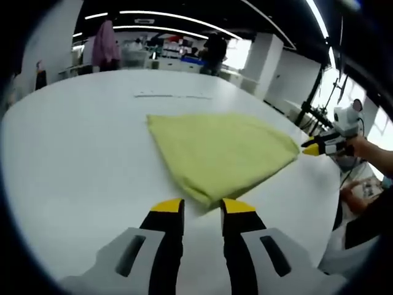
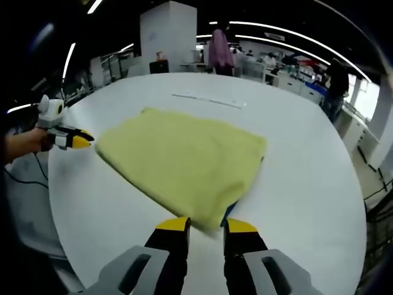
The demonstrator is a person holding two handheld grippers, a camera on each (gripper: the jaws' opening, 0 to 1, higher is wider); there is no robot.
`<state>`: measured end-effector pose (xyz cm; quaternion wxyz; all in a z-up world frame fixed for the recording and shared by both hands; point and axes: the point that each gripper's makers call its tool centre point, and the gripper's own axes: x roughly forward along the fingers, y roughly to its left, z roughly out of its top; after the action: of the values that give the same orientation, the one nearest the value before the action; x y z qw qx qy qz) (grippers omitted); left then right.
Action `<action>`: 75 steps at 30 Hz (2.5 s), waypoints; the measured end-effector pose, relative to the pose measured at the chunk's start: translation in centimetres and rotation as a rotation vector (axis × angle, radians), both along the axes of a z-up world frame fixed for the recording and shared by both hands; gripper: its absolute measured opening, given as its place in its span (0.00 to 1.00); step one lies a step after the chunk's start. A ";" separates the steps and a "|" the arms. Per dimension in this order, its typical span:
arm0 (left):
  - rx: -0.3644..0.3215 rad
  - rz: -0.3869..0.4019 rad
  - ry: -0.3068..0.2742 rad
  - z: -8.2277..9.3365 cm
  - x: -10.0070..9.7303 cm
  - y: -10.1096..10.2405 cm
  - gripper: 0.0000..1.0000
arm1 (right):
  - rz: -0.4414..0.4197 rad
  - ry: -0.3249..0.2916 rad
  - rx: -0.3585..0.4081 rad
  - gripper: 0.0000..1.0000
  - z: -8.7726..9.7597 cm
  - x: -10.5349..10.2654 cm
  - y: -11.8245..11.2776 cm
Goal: Fold the garment on the visible template until the final outline fits inside the template.
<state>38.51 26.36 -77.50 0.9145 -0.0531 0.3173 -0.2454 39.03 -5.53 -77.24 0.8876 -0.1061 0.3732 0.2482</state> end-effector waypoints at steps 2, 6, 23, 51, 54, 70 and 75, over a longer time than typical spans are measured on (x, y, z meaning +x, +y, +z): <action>-0.006 0.008 -0.003 -0.1 0.2 -0.1 0.17 | -0.010 -0.003 0.005 0.13 -0.1 0.0 0.0; -0.011 0.016 0.011 -0.5 0.3 -0.5 0.12 | -0.049 0.005 0.020 0.11 -0.9 0.2 -0.1; -0.038 0.026 0.037 -1.3 0.2 -1.1 0.03 | -0.215 0.005 0.032 0.01 -1.9 1.0 -0.5; -0.031 0.058 0.011 -0.4 0.3 0.7 0.00 | -0.152 -0.025 -0.013 0.00 -0.4 0.9 -3.4; -0.032 0.062 0.015 -0.5 0.3 1.1 0.00 | -0.145 -0.026 0.003 0.00 -0.1 1.1 -3.6; 0.031 -0.010 0.045 -2.0 -0.4 0.5 0.00 | -0.132 0.043 0.115 0.03 -1.8 0.1 -3.1; 0.023 -0.030 0.030 -1.6 -0.3 0.2 0.08 | -0.140 0.063 0.149 0.05 -2.1 0.0 -2.7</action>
<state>38.25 26.55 -79.15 0.9064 -0.0415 0.3347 -0.2544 39.06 -8.24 -79.38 0.8960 -0.0059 0.3879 0.2159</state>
